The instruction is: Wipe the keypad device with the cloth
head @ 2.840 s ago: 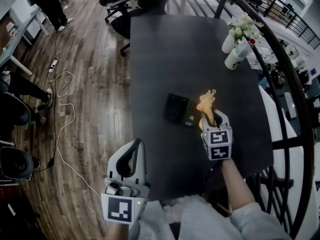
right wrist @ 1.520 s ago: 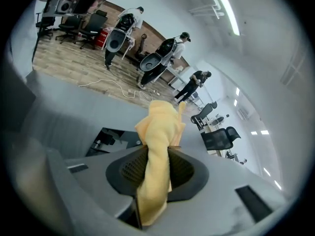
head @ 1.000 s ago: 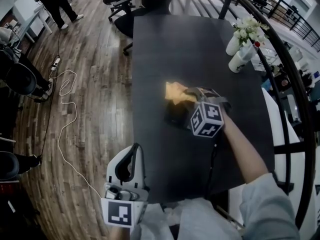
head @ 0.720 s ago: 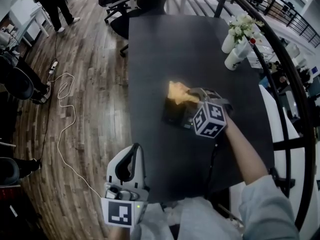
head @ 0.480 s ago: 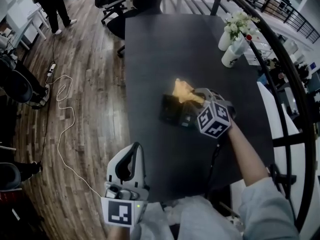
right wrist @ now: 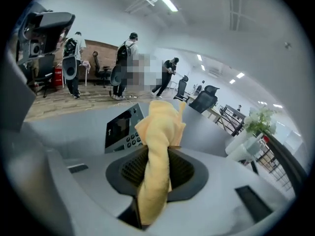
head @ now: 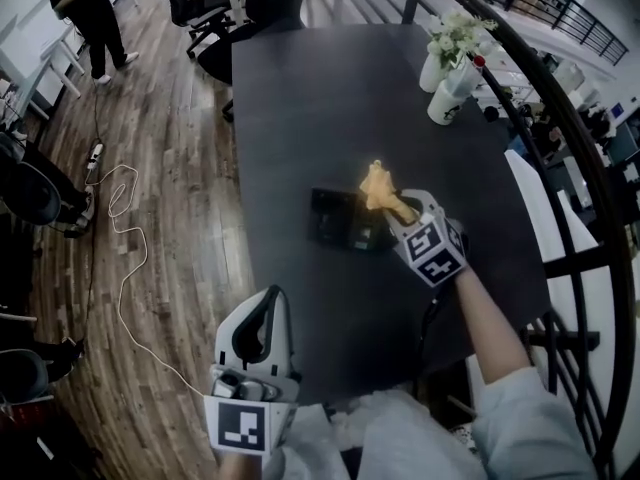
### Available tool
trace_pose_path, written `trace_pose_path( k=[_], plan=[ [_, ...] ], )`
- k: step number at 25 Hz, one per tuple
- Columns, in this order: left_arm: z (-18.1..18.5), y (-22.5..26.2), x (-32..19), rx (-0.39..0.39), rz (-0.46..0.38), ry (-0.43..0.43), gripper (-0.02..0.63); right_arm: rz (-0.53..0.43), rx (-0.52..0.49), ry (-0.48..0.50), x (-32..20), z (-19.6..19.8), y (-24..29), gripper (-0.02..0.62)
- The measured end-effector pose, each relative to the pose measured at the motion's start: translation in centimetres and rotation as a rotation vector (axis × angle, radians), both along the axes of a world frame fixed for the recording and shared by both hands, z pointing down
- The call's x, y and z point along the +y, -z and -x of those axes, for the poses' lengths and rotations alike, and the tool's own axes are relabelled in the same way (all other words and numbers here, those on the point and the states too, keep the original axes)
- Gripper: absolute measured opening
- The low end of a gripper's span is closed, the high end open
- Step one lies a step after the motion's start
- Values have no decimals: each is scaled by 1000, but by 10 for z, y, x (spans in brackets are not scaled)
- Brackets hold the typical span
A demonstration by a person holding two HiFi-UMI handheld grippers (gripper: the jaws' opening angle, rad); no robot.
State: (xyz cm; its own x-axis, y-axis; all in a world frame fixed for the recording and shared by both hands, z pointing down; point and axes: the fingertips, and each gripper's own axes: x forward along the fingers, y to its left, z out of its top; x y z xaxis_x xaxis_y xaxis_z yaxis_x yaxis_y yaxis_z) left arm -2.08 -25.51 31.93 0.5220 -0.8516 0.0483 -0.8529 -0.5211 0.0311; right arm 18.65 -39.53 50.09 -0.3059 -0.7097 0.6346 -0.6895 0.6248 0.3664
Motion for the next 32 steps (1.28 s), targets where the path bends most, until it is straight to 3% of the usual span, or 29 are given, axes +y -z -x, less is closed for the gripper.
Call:
trace_pose_path(
  k=[8, 26, 32],
  plan=[
    [-4, 0, 1, -12, 2, -28, 12, 49, -218, -177, 26, -3, -29, 98],
    [-8, -7, 2, -10, 17, -66, 12, 195, -346, -286, 88, 27, -78, 98],
    [-12, -8, 7, -9, 7, -99, 12, 162, -375, -275, 98, 43, -61, 98]
  ],
)
